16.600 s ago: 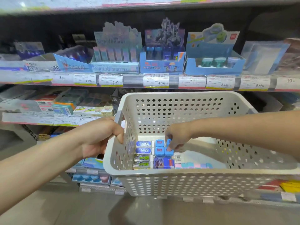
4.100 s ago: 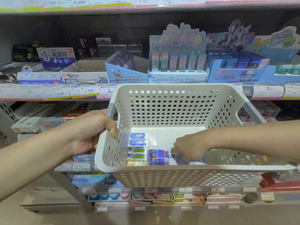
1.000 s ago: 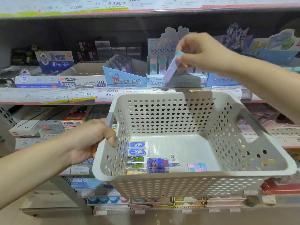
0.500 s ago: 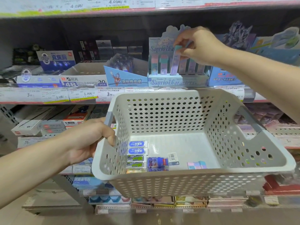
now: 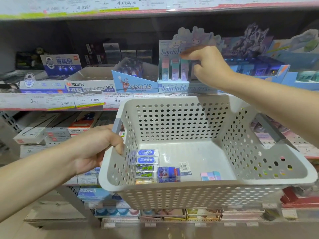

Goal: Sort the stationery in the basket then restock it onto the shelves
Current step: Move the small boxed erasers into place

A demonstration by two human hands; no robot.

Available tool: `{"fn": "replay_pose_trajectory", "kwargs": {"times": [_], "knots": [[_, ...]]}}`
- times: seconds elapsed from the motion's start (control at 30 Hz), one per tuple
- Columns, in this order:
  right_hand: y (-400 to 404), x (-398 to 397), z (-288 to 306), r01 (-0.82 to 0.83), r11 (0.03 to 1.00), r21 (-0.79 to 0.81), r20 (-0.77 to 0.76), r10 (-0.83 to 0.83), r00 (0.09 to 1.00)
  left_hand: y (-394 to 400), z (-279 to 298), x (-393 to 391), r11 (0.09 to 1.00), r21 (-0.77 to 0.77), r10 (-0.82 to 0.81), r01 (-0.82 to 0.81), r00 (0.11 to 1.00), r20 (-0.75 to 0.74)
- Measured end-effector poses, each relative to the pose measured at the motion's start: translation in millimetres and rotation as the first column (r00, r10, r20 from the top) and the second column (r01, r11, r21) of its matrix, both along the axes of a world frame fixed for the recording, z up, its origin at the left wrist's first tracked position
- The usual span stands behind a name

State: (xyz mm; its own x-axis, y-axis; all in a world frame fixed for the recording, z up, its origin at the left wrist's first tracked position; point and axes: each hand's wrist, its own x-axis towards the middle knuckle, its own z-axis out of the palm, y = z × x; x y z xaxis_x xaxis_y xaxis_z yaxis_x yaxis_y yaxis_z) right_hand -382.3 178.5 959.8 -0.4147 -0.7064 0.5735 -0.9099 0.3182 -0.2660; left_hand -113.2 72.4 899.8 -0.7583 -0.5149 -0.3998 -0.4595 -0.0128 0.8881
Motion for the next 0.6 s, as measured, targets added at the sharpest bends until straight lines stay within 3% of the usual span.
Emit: {"fn": "replay_pose_trajectory", "kwargs": {"times": [0.13, 0.33, 0.4, 0.5, 0.57, 0.6], "knots": [[2, 3, -4, 0.033, 0.999, -0.028, -0.011, -0.034, 0.999, 0, 2, 3, 0.999, 0.036, 0.002, -0.002, 1.000, 0.000], [9, -7, -4, -0.015, 0.987, 0.158, -0.048, 0.023, 0.999, 1, 3, 7, 0.999, 0.052, 0.015, -0.014, 1.000, -0.020], [18, -2, -8, 0.001, 0.993, 0.117, -0.122, 0.014, 0.992, 0, 2, 7, 0.999, 0.044, 0.011, -0.011, 1.000, -0.007], [35, 26, -25, -0.141, 0.989, 0.039, -0.188, 0.146, 0.971, 0, 2, 6, 0.999, 0.040, 0.010, -0.010, 1.000, -0.005], [44, 45, -41, -0.160, 0.932, 0.324, -0.112, 0.206, 0.972, 0, 1, 3, 0.999, 0.035, 0.004, -0.004, 1.000, -0.005], [48, 53, -50, -0.119, 0.818, 0.563, -0.062, 0.186, 0.981, 0, 1, 2, 0.999, 0.038, 0.004, -0.004, 1.000, -0.007]]}}
